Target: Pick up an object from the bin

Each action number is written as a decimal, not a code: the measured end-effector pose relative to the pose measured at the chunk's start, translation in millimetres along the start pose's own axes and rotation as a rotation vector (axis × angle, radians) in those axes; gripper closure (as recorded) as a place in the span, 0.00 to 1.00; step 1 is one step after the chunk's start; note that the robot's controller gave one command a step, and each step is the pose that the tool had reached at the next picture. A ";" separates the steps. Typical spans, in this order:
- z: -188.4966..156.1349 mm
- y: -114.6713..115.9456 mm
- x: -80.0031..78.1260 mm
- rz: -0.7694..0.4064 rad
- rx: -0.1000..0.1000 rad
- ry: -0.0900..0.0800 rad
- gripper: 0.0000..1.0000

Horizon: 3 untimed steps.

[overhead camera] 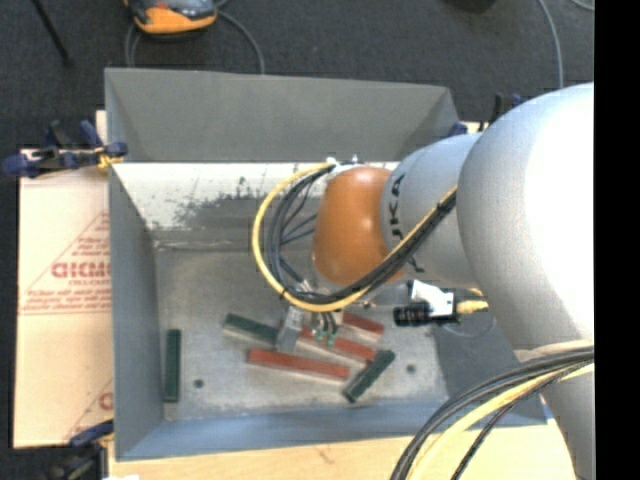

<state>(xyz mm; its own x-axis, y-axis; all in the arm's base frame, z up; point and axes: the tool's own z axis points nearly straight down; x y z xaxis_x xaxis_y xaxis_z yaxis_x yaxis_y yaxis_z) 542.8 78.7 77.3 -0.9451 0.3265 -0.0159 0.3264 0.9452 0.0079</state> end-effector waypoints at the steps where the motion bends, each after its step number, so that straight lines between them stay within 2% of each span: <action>1: -35.7 5.2 -9.5 -0.004 0.007 0.016 1.00; 2: -66.2 5.8 -23.5 -0.017 0.006 0.013 0.00; 3: -66.2 5.7 -23.6 -0.017 0.007 0.013 0.00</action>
Offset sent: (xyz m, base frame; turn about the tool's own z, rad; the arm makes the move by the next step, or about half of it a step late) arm 0.0220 -0.0019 0.0660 -0.0156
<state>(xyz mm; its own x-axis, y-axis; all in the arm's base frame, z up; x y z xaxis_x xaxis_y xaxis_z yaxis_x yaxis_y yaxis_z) 565.8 76.2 143.9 -0.9507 0.3101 -0.0027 0.3101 0.9507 0.0009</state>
